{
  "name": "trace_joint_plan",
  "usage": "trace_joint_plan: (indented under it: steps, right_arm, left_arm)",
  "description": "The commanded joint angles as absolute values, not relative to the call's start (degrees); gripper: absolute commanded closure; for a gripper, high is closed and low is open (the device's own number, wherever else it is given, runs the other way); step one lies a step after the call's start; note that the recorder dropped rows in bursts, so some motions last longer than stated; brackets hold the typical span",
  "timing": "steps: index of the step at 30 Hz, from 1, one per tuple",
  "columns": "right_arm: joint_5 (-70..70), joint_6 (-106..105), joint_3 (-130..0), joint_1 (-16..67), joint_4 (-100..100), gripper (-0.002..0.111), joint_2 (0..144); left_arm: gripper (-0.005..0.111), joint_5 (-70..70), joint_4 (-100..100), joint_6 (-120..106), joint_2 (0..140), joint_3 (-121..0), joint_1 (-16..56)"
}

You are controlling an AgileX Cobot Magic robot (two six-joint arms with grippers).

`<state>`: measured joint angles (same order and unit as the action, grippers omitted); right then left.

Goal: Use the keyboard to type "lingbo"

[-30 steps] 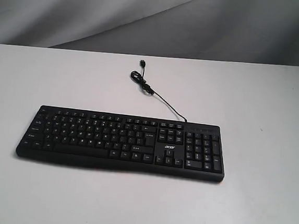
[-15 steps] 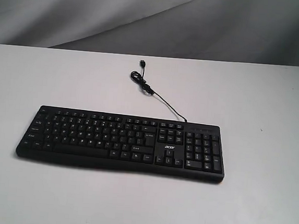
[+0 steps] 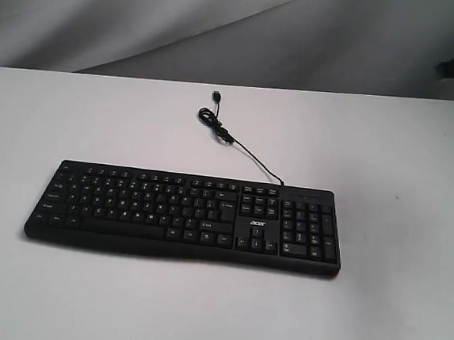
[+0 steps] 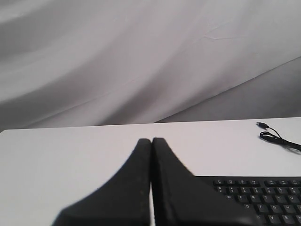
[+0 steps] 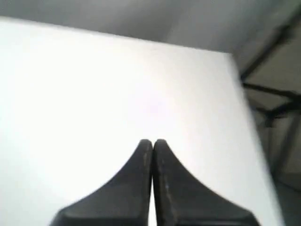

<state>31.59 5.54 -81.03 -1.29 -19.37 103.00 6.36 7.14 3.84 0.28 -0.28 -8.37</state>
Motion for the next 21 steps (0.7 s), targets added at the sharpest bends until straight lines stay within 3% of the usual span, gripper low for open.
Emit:
trace_joint_plan:
  steps: [1,4,14,21]
  right_arm:
    - [46.8,-67.7,-82.7,-0.9,51.7,0.108,106.1]
    - [57.2,-83.9,-81.1,4.3,64.9,0.108,106.7]
    - [43.7,-88.8,-76.4,27.5,59.5,0.108,110.3]
    - [34.7,-88.4,-76.4,36.4,58.1,0.108,115.4]
  left_arm:
    - [0.106,5.8,7.2,4.0,0.0,0.0,-8.0]
    - [0.106,5.8,7.2,4.0,0.0,0.0,-8.0]
    - [0.106,5.8,7.2,4.0,0.0,0.0,-8.0]
    - [0.106,5.8,7.2,4.0,0.0,0.0,-8.0]
